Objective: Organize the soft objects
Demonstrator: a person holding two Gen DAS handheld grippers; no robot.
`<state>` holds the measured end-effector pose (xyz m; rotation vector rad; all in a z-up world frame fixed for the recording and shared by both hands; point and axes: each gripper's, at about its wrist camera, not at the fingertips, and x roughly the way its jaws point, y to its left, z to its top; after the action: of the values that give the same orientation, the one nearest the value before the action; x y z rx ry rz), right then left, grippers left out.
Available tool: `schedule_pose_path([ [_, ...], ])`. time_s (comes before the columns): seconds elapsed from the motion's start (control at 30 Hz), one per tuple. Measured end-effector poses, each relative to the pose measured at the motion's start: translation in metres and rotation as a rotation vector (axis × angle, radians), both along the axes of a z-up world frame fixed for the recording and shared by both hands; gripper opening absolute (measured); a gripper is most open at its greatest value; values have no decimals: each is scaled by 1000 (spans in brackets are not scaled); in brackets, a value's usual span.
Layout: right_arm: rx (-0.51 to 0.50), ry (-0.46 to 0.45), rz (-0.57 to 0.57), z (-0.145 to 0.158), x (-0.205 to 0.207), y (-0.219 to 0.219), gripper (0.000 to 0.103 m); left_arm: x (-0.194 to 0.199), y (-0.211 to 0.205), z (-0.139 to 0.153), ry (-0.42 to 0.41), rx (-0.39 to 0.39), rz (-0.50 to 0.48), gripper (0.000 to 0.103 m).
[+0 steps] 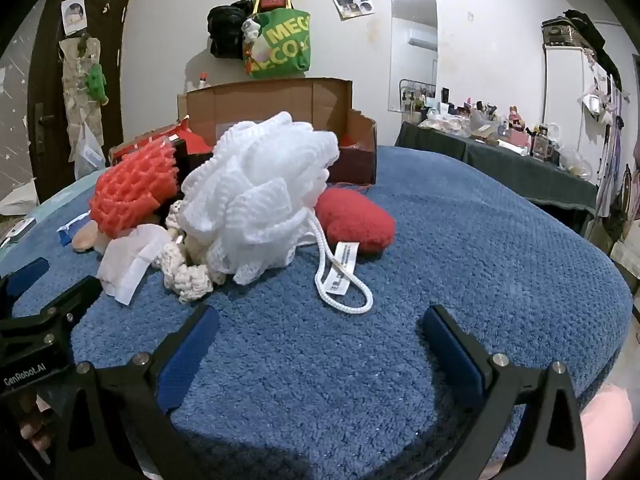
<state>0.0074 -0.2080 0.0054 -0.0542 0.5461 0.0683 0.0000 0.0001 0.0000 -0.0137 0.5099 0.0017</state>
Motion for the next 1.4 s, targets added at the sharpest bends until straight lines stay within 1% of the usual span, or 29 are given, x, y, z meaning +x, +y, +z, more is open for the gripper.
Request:
schedule_pose_path([
  [0.3, 0, 2, 0, 0, 0, 0, 103, -5, 3, 0, -6, 1, -2, 103],
  [0.43, 0, 3, 0, 0, 0, 0, 103, 2, 0, 1, 13, 5, -1, 103],
  [1.4, -2, 6, 0, 0, 1, 0, 103, 4, 0, 3, 17, 5, -1, 103],
])
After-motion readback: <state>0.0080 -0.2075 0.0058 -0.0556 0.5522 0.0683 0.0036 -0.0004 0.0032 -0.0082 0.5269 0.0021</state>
